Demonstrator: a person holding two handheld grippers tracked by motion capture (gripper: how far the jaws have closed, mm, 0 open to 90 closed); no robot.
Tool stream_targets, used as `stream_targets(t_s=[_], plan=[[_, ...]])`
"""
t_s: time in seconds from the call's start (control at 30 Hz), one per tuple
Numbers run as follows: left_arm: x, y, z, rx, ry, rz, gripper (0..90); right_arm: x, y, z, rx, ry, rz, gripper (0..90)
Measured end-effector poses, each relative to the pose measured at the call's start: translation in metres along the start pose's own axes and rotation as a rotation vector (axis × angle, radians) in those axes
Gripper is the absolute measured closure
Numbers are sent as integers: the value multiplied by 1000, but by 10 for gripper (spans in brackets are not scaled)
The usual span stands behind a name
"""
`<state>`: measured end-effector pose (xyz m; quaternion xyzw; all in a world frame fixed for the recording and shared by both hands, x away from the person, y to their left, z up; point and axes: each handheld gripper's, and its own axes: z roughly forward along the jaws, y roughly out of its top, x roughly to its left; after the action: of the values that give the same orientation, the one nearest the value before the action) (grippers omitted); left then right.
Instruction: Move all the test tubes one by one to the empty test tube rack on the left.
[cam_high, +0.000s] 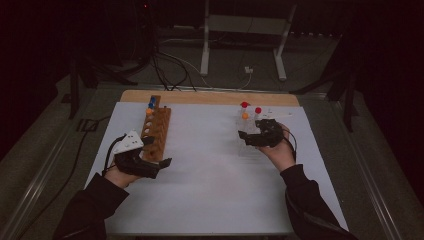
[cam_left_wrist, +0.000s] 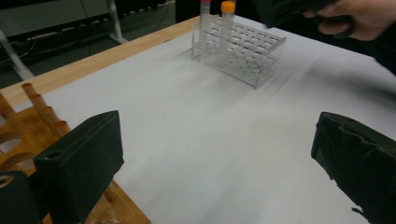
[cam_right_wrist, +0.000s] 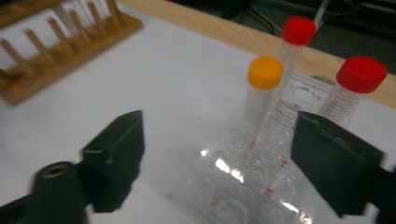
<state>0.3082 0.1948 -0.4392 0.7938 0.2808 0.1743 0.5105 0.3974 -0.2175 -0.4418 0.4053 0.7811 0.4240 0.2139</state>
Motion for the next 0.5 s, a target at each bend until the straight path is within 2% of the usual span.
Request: stream_targets(t_s=[0.2, 0.43, 0.5], plan=[[-2, -2, 0, 0, -13, -2, 31, -12, 0, 19, 17, -33, 13, 414], [-2, -3, 3, 11, -31, -3, 32, -21, 3, 39, 64, -73, 1, 552], [-3, -3, 4, 15, -31, 0, 32, -22, 3, 42, 70, -65, 5, 578]])
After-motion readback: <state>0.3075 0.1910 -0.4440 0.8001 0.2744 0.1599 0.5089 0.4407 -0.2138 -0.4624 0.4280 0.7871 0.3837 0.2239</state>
